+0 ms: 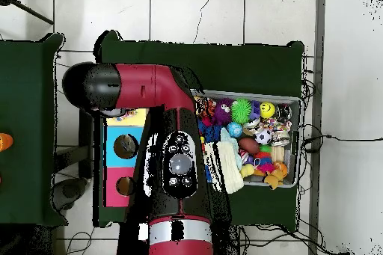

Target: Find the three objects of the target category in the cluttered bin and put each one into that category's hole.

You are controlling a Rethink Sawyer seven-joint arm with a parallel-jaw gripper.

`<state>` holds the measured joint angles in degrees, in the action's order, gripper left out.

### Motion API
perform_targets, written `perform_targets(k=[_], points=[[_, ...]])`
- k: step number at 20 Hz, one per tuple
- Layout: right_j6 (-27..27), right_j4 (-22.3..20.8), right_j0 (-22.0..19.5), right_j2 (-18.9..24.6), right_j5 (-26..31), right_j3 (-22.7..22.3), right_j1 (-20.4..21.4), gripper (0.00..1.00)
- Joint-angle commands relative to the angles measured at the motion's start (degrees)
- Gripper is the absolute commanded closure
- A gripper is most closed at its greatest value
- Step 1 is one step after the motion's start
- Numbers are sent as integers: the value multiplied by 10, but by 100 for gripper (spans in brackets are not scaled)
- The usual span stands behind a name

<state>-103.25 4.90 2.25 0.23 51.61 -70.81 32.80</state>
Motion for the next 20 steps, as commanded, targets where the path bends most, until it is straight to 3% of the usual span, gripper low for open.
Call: perform_targets(k=[1, 20], points=[[-43, 9, -20, 51, -43, -64, -18, 100], [-28, -16, -36, 72, -127, -58, -109, 100]])
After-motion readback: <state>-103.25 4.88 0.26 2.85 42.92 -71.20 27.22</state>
